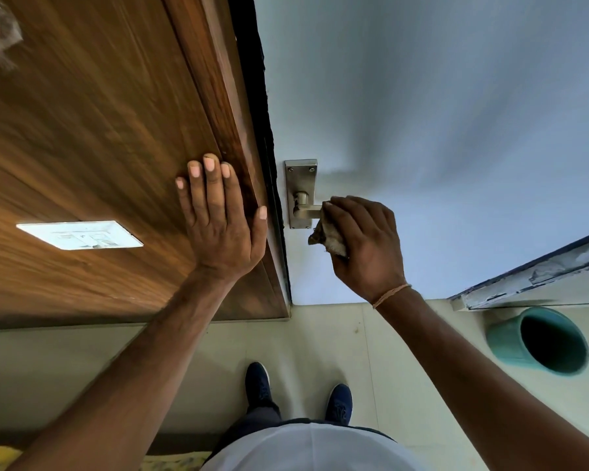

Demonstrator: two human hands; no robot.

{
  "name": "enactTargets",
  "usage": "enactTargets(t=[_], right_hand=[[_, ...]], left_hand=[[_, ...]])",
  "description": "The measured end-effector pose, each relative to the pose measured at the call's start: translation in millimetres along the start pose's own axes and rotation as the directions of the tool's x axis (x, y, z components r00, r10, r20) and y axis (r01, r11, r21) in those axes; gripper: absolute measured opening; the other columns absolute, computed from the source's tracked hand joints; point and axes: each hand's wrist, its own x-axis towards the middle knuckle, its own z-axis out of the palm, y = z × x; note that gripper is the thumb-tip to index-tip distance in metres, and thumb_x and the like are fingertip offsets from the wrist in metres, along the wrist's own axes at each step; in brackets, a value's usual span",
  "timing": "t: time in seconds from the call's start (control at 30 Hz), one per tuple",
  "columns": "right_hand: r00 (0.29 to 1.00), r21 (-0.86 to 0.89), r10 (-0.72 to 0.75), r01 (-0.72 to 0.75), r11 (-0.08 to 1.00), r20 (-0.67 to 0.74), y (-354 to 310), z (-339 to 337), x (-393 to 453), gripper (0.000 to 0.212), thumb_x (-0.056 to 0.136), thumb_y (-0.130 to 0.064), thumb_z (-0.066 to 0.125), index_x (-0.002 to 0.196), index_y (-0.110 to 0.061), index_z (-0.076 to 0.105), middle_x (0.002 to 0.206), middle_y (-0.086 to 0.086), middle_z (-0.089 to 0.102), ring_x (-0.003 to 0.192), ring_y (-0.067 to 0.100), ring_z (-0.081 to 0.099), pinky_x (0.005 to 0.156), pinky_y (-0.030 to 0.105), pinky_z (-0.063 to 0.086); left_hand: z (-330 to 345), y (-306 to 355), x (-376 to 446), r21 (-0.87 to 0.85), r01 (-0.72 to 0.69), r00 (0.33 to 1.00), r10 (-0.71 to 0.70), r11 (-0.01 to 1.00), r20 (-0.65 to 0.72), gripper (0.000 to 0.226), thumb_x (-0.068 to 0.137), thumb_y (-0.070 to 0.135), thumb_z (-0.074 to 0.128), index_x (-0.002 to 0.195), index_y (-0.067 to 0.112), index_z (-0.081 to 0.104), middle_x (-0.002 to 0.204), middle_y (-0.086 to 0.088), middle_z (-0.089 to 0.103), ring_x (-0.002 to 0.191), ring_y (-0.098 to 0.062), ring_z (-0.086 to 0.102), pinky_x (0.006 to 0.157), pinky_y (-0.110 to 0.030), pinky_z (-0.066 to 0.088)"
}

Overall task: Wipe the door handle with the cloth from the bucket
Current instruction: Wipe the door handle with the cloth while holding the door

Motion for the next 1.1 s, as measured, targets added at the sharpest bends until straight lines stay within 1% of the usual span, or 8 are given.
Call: enactTargets(t=[0.13, 0.23, 0.4, 0.53, 0.77, 0.87, 1.0, 1.1], right_hand=[[0.990, 0.066, -0.101, 0.094, 0.993, 0.103, -21.0, 9.8, 9.0, 0.060, 0.083, -0.011, 0.061, 0.142, -0.003, 0.062, 0.150, 0.013, 0.060, 0.142, 0.037, 0.054, 0.115, 0.053, 0.042], [0.978, 0.064, -0.165, 0.157, 0.985, 0.130, -22.0, 10.4, 10.3, 0.060, 0.083, -0.012, 0.063, 0.142, -0.002, 0.063, 0.152, 0.013, 0.059, 0.143, 0.036, 0.052, 0.117, 0.051, 0.041], [0.997, 0.009, 0.066, -0.067, 0.998, 0.032, -8.5, 6.4, 6.6, 0.060, 0.075, -0.007, 0.066, 0.135, -0.007, 0.070, 0.142, 0.008, 0.068, 0.130, 0.035, 0.060, 0.106, 0.051, 0.048], [0.984, 0.026, -0.149, 0.147, 0.989, 0.101, -27.8, 13.4, 11.5, 0.056, 0.083, -0.009, 0.060, 0.138, -0.003, 0.067, 0.147, 0.011, 0.064, 0.135, 0.037, 0.057, 0.109, 0.051, 0.046], [0.937, -0.088, -0.221, 0.253, 0.963, 0.272, -20.6, 9.6, 32.7, 0.064, 0.080, -0.016, 0.056, 0.143, -0.007, 0.061, 0.147, 0.014, 0.062, 0.135, 0.039, 0.055, 0.111, 0.053, 0.043], [0.887, -0.160, -0.276, 0.353, 0.922, 0.371, -21.0, 9.0, 50.8, 0.058, 0.077, -0.018, 0.058, 0.134, -0.010, 0.067, 0.139, 0.011, 0.067, 0.129, 0.039, 0.057, 0.109, 0.050, 0.043], [0.790, -0.212, -0.398, 0.536, 0.817, 0.466, -28.3, 9.3, 67.2, 0.041, 0.084, -0.017, 0.045, 0.114, -0.015, 0.073, 0.117, 0.003, 0.071, 0.119, 0.036, 0.057, 0.108, 0.047, 0.040], [0.785, -0.210, -0.430, 0.559, 0.802, 0.446, -24.1, 9.1, 67.3, 0.041, 0.084, -0.016, 0.050, 0.117, -0.016, 0.074, 0.122, 0.002, 0.072, 0.121, 0.036, 0.058, 0.109, 0.048, 0.039]], left_hand=[[-1.8, -7.8, 2.4, 0.008, 0.016, 1.000, -0.016, 1.000, 0.005, 0.089, 0.099, 0.038, 0.053, 0.167, 0.002, 0.009, 0.162, -0.028, 0.027, 0.166, -0.029, -0.003, 0.134, -0.055, 0.010], [-1.6, -4.8, 0.9, -0.011, 0.006, 1.000, -0.005, 1.000, 0.013, 0.086, 0.101, 0.039, 0.049, 0.167, 0.003, 0.009, 0.163, -0.027, 0.027, 0.166, -0.029, -0.002, 0.134, -0.055, 0.011], [-1.7, -2.2, -0.5, -0.027, -0.019, 1.000, 0.019, 0.999, 0.017, 0.081, 0.103, 0.040, 0.044, 0.167, 0.004, 0.011, 0.163, -0.026, 0.029, 0.166, -0.029, 0.001, 0.134, -0.054, 0.012], [-3.8, -2.0, -2.0, -0.028, -0.008, 1.000, 0.008, 1.000, 0.021, 0.084, 0.101, 0.039, 0.048, 0.168, 0.004, 0.011, 0.164, -0.025, 0.029, 0.166, -0.029, 0.001, 0.134, -0.054, 0.012], [-4.1, -4.5, -2.6, -0.041, -0.016, 0.999, 0.018, 0.999, 0.032, 0.078, 0.105, 0.040, 0.042, 0.168, 0.005, 0.012, 0.166, -0.023, 0.027, 0.166, -0.028, 0.002, 0.134, -0.054, 0.014], [-5.8, -4.9, -2.7, -0.049, -0.016, 0.999, 0.018, 0.999, 0.042, 0.078, 0.105, 0.039, 0.042, 0.168, 0.005, 0.012, 0.167, -0.023, 0.027, 0.166, -0.029, 0.002, 0.134, -0.054, 0.014], [-7.3, -6.8, -2.1, -0.051, -0.026, 0.999, 0.028, 0.998, 0.036, 0.076, 0.106, 0.038, 0.042, 0.167, 0.003, 0.014, 0.167, -0.023, 0.027, 0.166, -0.029, 0.003, 0.134, -0.054, 0.014], [-7.6, -8.5, -2.2, -0.048, -0.037, 0.999, 0.038, 0.998, 0.036, 0.075, 0.106, 0.037, 0.041, 0.168, 0.004, 0.014, 0.167, -0.022, 0.027, 0.166, -0.029, 0.004, 0.134, -0.053, 0.014]])
